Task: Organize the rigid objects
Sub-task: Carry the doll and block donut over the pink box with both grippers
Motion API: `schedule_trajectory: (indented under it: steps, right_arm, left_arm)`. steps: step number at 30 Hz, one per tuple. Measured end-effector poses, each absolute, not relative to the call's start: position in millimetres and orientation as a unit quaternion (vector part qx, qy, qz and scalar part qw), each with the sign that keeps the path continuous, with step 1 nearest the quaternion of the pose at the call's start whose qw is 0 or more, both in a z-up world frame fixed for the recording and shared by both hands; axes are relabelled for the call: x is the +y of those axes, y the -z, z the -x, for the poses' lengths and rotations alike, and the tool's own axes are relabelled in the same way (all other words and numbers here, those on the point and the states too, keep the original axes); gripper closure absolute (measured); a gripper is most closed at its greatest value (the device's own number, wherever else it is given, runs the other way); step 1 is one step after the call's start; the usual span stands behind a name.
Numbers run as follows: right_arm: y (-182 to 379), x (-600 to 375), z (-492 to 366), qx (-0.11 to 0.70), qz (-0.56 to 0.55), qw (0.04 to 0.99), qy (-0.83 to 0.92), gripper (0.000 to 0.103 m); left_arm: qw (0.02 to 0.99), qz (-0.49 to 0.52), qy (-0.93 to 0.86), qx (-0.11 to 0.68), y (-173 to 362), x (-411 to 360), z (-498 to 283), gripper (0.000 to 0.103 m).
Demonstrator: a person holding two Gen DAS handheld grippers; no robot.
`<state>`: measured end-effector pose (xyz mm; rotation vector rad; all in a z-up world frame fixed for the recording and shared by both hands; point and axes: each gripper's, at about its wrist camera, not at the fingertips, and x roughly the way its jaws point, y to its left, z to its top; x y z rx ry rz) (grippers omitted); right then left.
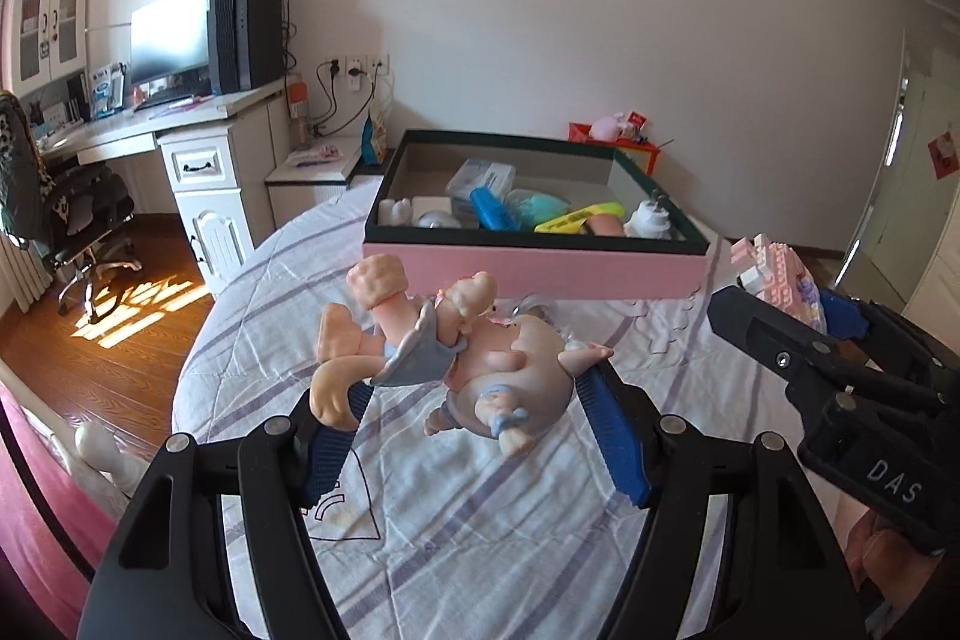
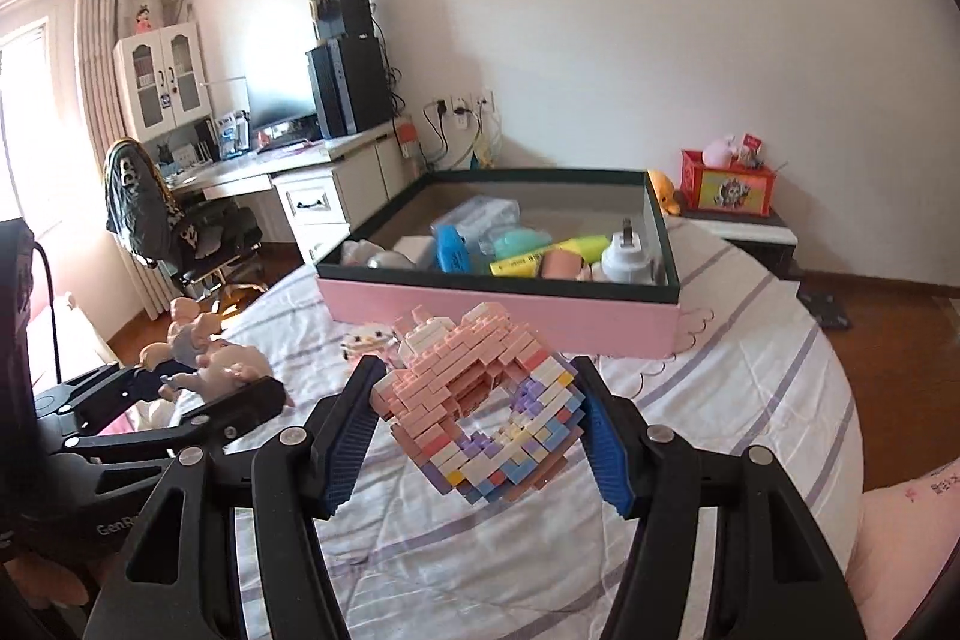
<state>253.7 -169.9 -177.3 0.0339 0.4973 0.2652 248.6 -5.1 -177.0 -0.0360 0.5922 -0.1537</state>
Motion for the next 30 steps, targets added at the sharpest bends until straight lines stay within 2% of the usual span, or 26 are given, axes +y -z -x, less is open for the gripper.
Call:
schedule_trajectory:
  steps: [14,30]
  right_arm:
    - [96,-166,-156,0.137,0.001,0.983,-0.127,0.039]
    - [64,-162,-107,0.088,0.010,0.988,-0.128,0.039]
  left_arm:
    - [0.989,-0.004,0.041,0.139,86,-6,-146,0.033]
    - [0.996,-0.015,0.025,0.082,56,-5,-95,0.033]
